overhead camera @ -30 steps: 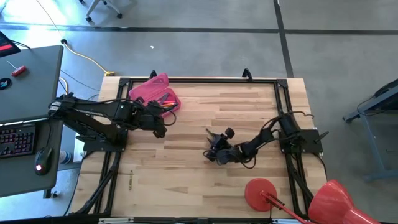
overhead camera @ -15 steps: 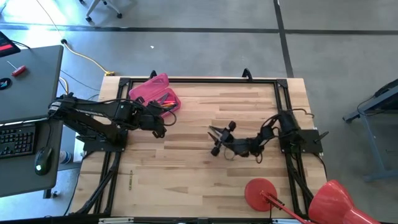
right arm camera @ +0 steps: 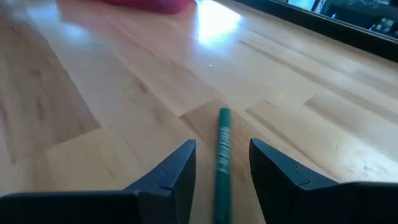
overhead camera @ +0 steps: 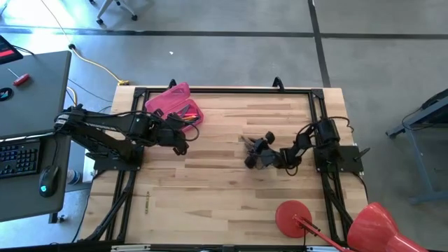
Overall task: Pick & place school supplies into a supply box
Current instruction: Put the dark green crayon into the supply box
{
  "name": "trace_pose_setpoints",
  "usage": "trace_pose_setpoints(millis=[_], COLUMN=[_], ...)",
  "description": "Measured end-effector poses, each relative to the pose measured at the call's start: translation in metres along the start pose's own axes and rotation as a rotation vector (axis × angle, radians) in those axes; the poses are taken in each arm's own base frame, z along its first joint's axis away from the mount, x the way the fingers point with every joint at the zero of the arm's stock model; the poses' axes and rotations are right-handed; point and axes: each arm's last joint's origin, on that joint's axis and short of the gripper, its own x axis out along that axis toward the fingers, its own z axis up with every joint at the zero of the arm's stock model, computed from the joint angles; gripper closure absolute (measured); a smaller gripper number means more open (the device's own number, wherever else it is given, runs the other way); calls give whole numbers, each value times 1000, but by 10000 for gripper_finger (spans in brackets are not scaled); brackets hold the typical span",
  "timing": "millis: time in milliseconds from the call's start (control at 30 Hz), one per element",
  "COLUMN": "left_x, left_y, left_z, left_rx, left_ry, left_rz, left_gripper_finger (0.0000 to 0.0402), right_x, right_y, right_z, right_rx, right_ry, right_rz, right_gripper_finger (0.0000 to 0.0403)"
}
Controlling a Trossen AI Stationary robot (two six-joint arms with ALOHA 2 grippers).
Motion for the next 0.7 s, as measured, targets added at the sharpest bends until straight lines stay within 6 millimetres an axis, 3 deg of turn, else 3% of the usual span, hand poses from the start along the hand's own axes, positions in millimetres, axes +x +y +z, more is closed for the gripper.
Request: trace_pose_setpoints(millis=[467,700], left_x=[0,-3], left_y=[-1,2], left_z=[0,1], left_rx=[-7,48], left_ry=[15,16], left_rz=[-25,-9], left_gripper_finger=[259,259], right_x=[27,30], right_y=[1,5], right_z=[-30,-27], right_rx=[47,-2], right_ry=[4,18], right_rz=[-59,11], right_gripper_finger=[276,337])
